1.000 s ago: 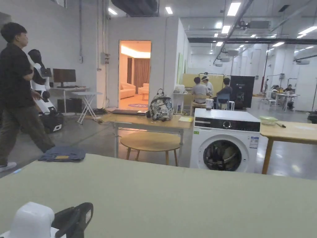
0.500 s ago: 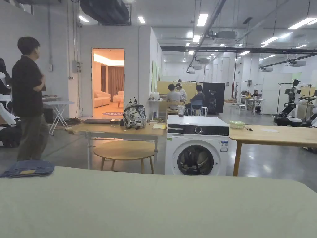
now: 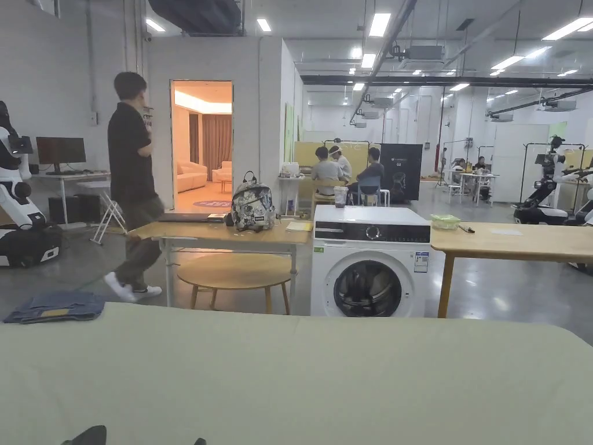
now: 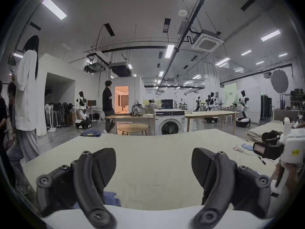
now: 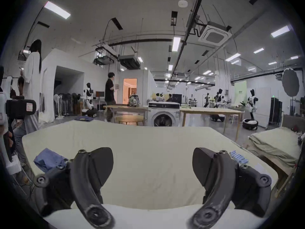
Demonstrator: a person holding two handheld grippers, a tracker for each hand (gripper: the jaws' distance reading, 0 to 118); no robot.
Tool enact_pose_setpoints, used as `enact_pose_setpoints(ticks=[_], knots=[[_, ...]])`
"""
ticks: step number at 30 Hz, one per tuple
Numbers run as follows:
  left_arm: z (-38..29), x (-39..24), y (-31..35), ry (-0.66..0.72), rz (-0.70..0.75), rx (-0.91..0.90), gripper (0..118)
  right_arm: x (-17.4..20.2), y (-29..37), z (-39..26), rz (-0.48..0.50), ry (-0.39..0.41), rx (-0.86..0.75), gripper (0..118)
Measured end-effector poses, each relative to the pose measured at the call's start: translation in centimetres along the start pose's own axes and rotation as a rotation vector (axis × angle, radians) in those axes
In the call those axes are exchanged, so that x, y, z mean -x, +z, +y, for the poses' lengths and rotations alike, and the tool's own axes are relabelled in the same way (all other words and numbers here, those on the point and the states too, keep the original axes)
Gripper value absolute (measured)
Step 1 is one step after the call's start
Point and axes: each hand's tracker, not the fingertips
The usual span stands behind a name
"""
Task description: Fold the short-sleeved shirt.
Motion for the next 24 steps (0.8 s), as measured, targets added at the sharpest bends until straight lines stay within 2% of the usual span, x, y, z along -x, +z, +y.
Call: enact_pose_setpoints(ticks=[5, 9, 14, 20, 24], knots=[[0.6, 0.1, 0.5, -0.032, 0.008, -0.038, 95, 0.2, 0.3, 0.7, 0.027, -0.023, -0.024, 100], [0.8, 0.4, 0.9, 0.023, -0.01, -0.064, 95, 0.7, 0.3, 0.7, 0.015, 0.015, -0.025, 100], [0.9, 0.2, 0.8, 0.012, 0.001, -0.058, 95, 1.2, 0.1, 0.7, 0.02, 0.035, -0.02, 100], [0.3, 0.0, 0.9, 0.019, -0.014, -0.055, 95, 1.2, -0.2, 1.1, 0.016, 0.012, -0.008, 100], [0.4, -0.1, 0.7, 0.013, -0.01, -0.045, 95, 0.8, -0.6, 1.5, 0.03, -0.033, 0.019, 100]])
